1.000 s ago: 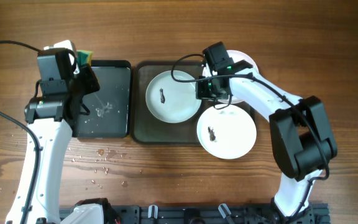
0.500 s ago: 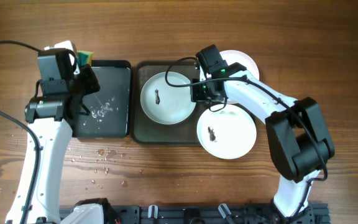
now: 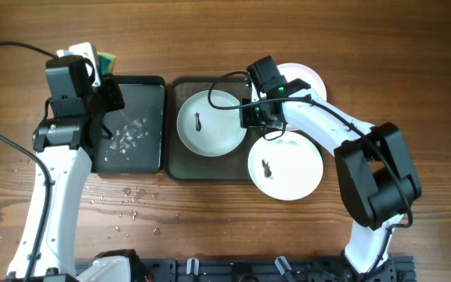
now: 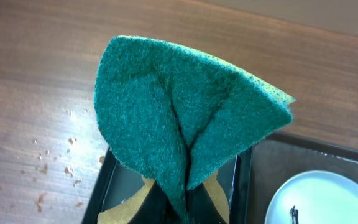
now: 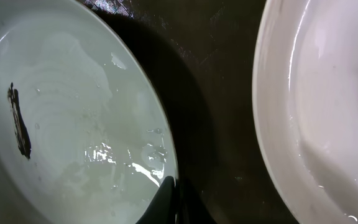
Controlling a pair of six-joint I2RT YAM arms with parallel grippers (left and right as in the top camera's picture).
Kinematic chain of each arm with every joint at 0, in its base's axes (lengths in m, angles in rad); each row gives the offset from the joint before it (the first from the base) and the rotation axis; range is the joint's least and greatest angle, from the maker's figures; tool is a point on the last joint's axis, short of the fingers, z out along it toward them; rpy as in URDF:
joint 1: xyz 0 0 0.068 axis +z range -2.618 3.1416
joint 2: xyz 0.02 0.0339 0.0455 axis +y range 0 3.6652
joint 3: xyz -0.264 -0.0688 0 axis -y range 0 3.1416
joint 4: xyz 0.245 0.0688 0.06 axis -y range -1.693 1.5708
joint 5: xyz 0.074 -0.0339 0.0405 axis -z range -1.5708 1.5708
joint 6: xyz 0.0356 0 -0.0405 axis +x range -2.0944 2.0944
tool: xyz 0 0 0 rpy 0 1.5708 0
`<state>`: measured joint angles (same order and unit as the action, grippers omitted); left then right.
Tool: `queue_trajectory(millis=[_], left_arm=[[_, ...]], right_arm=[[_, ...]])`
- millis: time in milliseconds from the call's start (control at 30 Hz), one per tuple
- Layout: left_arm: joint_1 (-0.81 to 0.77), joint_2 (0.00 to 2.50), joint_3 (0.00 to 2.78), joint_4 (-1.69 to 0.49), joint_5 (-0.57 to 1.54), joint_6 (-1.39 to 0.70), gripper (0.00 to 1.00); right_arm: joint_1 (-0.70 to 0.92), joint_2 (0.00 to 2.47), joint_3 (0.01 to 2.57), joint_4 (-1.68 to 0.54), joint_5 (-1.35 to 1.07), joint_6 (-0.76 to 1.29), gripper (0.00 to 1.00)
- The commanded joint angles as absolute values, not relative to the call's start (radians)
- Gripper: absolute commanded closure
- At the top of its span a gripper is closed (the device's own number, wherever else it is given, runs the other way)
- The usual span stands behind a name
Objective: Clean dirty plates on tray and stack at the side
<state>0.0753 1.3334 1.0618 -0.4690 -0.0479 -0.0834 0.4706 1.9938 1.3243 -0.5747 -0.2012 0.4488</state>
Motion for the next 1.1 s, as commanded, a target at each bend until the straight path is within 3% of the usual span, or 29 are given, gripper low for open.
queue_trajectory(millis=[0,433,767,1067], left_arm=[[0.083,1.387,1.079,-0.514,-0.047,-0.116,0.96],[0.083,1.594,1.103,-0.543,-0.037,-0.143,0.96],[0.081,1.594,1.424,-0.700,0.023,-0.171,0.96],[0.050,1.638,1.439,-0.844,0.236,-0.224,0.96]], right_arm=[[0.471,2.007,1.317,-0.569,-0.202,0.455,0.96],[0.471,2.007,1.317,-0.569,-0.203,0.456,0.95],[0.471,2.007,1.317,-0.569,-0.202,0.456,0.96],[0.471,2.007,1.317,-0.561,-0.203,0.456,0.96]])
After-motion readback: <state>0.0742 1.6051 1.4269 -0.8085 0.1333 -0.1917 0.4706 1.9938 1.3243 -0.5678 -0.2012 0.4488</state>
